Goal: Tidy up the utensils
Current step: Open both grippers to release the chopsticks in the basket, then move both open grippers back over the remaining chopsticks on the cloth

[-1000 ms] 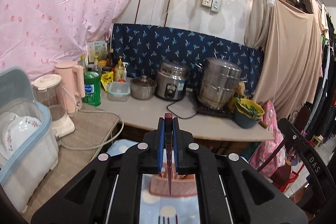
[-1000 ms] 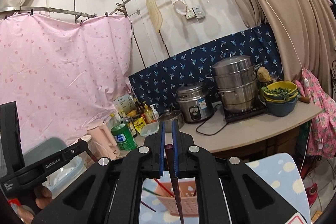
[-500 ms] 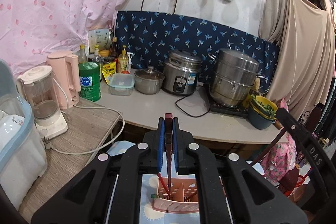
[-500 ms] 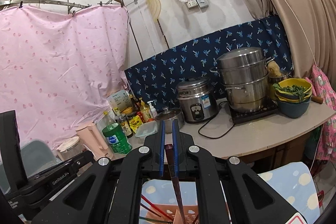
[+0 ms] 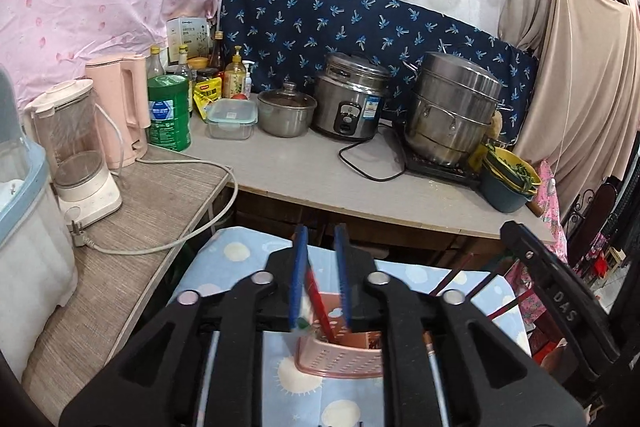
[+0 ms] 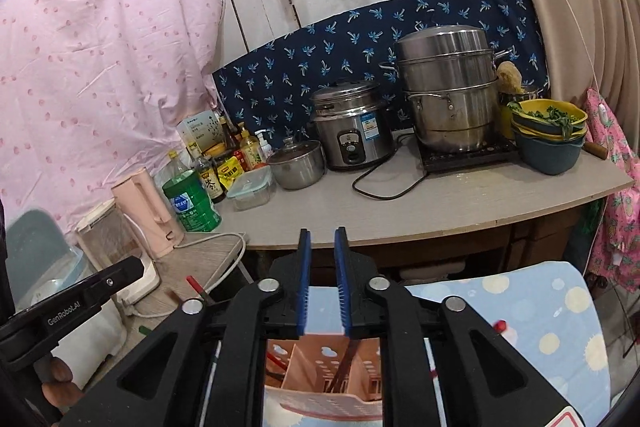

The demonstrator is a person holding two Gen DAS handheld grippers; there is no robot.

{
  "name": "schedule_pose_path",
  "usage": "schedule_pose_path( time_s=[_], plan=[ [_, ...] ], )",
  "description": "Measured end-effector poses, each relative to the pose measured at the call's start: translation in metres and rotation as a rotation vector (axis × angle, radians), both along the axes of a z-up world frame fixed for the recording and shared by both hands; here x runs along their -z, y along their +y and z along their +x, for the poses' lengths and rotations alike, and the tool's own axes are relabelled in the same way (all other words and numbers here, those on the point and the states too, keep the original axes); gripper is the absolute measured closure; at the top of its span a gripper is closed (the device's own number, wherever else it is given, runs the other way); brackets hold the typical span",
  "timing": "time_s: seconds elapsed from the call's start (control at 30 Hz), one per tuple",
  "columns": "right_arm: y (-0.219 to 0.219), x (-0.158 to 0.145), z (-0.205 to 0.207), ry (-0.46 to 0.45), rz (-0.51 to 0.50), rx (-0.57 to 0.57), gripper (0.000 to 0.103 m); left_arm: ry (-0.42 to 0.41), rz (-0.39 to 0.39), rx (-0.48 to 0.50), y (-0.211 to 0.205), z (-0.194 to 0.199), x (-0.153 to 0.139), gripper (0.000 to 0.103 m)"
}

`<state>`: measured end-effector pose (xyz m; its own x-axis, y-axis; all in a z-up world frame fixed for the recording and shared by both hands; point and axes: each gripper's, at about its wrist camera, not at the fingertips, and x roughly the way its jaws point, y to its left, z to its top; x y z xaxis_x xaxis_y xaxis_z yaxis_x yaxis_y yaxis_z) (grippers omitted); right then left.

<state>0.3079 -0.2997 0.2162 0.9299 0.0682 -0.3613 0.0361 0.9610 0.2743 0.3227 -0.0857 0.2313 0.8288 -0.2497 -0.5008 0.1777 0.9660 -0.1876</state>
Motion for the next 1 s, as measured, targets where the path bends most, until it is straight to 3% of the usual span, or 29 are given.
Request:
schedule_pose_path(
  time_s=[0.07,0.3,0.4,1.0],
  plan=[
    [0.000,-0.002,-0.013,-0.015,0.003,-0.001,0.065,-0.007,0.003,-0.002,0.003,-0.008,0.000,0.071],
    [0.007,-0.005,-0.057,-0.006,-0.025,-0.039,0.062,0.003,0.029,-0.009,0.016,-0.045,0.003,0.064],
    [0.014,0.002,-0.079,0.009,-0.042,-0.058,0.062,0.014,0.043,-0.027,0.024,-0.066,0.008,0.052],
    [0.058,0.060,-0.203,0.092,-0.083,-0.101,0.060,0.126,0.148,0.009,0.042,-0.171,0.071,0.052]
  ],
)
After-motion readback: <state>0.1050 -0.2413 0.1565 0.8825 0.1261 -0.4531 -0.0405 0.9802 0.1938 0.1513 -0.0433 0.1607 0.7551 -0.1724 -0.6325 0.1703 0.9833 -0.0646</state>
